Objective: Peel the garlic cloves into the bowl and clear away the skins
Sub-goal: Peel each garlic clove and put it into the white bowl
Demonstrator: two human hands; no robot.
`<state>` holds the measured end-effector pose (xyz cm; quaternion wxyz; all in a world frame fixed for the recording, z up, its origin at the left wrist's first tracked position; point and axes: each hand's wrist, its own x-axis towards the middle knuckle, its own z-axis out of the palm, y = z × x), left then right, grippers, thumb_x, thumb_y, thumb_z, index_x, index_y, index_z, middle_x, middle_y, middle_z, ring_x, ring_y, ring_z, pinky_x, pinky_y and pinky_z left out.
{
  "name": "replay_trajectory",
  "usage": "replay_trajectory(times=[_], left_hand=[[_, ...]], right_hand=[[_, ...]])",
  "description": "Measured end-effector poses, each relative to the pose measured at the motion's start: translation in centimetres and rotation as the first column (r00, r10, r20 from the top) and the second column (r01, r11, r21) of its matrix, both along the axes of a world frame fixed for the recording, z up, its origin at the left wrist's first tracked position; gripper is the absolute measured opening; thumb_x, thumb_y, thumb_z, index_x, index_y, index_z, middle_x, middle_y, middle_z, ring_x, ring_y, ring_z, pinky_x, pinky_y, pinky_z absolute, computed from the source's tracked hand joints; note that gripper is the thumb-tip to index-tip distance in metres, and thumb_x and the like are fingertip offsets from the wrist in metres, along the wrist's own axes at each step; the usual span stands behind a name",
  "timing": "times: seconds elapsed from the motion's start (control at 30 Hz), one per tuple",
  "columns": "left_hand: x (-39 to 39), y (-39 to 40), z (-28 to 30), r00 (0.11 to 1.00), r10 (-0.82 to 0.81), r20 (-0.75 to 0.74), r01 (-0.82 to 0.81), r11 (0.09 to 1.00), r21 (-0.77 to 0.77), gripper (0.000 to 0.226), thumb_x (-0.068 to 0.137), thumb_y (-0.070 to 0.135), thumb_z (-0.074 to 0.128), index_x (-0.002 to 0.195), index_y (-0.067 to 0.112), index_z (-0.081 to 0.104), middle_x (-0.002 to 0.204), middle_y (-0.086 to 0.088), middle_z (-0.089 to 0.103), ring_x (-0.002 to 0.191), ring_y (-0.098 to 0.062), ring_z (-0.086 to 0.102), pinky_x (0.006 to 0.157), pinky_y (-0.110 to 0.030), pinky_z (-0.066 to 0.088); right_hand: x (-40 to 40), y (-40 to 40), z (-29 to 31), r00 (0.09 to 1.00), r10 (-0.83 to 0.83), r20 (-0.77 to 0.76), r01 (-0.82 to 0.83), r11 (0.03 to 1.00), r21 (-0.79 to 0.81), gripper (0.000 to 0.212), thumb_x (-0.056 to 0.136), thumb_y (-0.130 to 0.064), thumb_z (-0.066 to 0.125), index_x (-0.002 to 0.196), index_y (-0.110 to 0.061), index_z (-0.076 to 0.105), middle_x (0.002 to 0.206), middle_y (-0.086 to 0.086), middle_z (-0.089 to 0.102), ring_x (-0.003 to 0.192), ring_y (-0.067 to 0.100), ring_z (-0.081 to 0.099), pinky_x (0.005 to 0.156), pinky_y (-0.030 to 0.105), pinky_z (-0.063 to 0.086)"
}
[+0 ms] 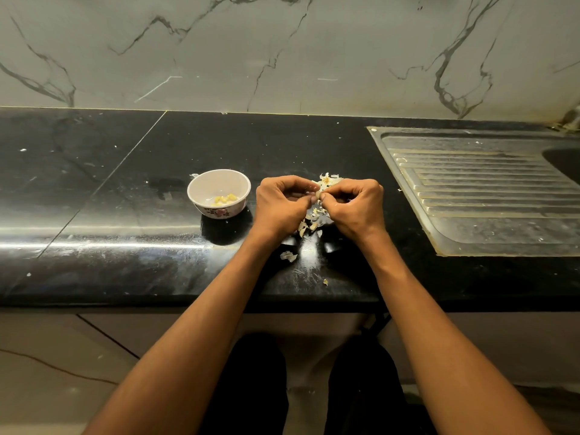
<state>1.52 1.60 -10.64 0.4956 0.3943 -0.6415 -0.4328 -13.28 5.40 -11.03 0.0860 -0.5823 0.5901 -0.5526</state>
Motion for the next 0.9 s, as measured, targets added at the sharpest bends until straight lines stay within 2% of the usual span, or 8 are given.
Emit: replay_trajectory(times=[0.17,0.33,0.43,0.5,0.6,0.67,0.8,0.9], left_hand=[[0.06,-0.07,-0.01,1.000,-0.010,-0.018,0.010,1.000,-0.002,0.021,0.079,-0.008,0.080,0.087,0.011,0.077,0.087,-0.007,0.078,0.074,-0.009,0.072,0.074,-0.025,0.060],[-0.03,-0.33,-0.30,1.000,0.014,-0.010,-0.014,1.000,-0.012,0.022,0.078,-0.007,0.081,0.085,0.014,0.076,0.084,-0.006,0.077,0.073,-0.011,0.069,0.076,-0.033,0.063],[-0.05,-0.35,-0.30,0.999,0.033,-0.009,-0.034,0.999,-0.028,0.021,0.077,-0.005,0.082,0.085,0.013,0.076,0.083,-0.004,0.076,0.073,-0.010,0.069,0.074,-0.030,0.062],[-0.08,-0.34,-0.32,0.999,0.043,-0.011,-0.043,0.998,-0.036,0.020,0.077,-0.005,0.083,0.086,0.012,0.076,0.082,-0.004,0.076,0.073,-0.010,0.070,0.073,-0.027,0.061],[-0.10,-0.30,-0.35,0.999,0.042,-0.022,-0.042,0.999,-0.032,0.021,0.076,-0.005,0.083,0.090,0.009,0.075,0.083,-0.008,0.077,0.075,-0.014,0.074,0.072,-0.027,0.061],[-0.07,-0.29,-0.30,0.999,0.040,-0.020,-0.041,0.999,-0.024,0.023,0.077,-0.004,0.084,0.095,0.005,0.074,0.083,-0.010,0.076,0.074,-0.014,0.073,0.070,-0.024,0.059],[-0.07,-0.33,-0.31,0.999,0.031,-0.011,-0.032,0.999,-0.008,0.030,0.073,-0.004,0.087,0.097,0.005,0.073,0.082,-0.009,0.074,0.072,-0.011,0.071,0.069,-0.021,0.057],[-0.10,-0.35,-0.32,1.000,0.021,-0.002,-0.021,1.000,-0.015,0.033,0.070,-0.009,0.086,0.097,0.006,0.073,0.082,-0.008,0.075,0.075,-0.012,0.073,0.072,-0.024,0.059]], right_hand=[[0.34,-0.06,0.25,0.997,-0.046,0.064,0.044,0.999,0.028,0.009,0.077,-0.003,0.076,0.071,-0.009,0.080,0.064,-0.005,0.072,0.055,0.002,0.064,0.056,0.018,0.050],[0.05,-0.13,0.17,0.982,-0.140,0.129,0.138,0.990,0.028,0.018,0.084,-0.010,0.070,0.066,-0.007,0.071,0.061,0.004,0.067,0.059,0.021,0.062,0.055,0.034,0.049],[0.31,0.09,0.26,0.987,-0.134,0.085,0.133,0.991,0.009,0.030,0.093,-0.024,0.072,0.068,-0.008,0.067,0.062,0.002,0.064,0.056,0.011,0.055,0.054,0.023,0.043],[0.53,0.17,0.35,0.992,-0.102,0.076,0.103,0.995,-0.002,0.030,0.091,-0.028,0.078,0.071,-0.008,0.070,0.064,0.000,0.065,0.056,0.009,0.056,0.053,0.019,0.043],[0.60,0.04,0.27,0.998,-0.036,0.047,0.035,0.999,0.027,0.016,0.083,-0.025,0.086,0.077,-0.012,0.078,0.070,-0.003,0.072,0.062,0.014,0.066,0.057,0.025,0.053],[0.45,0.04,0.29,0.996,0.000,0.087,-0.005,0.998,0.064,0.010,0.080,-0.020,0.089,0.079,-0.015,0.081,0.073,-0.004,0.075,0.066,0.015,0.071,0.061,0.027,0.057],[0.38,0.24,0.57,0.992,0.007,0.124,-0.022,0.993,0.119,0.009,0.079,-0.016,0.090,0.076,-0.016,0.081,0.069,-0.006,0.074,0.062,0.005,0.069,0.060,0.022,0.056],[0.57,0.28,0.67,0.991,0.002,0.135,-0.018,0.993,0.119,0.009,0.079,-0.015,0.089,0.074,-0.014,0.081,0.067,-0.005,0.075,0.060,0.005,0.069,0.058,0.019,0.054]])
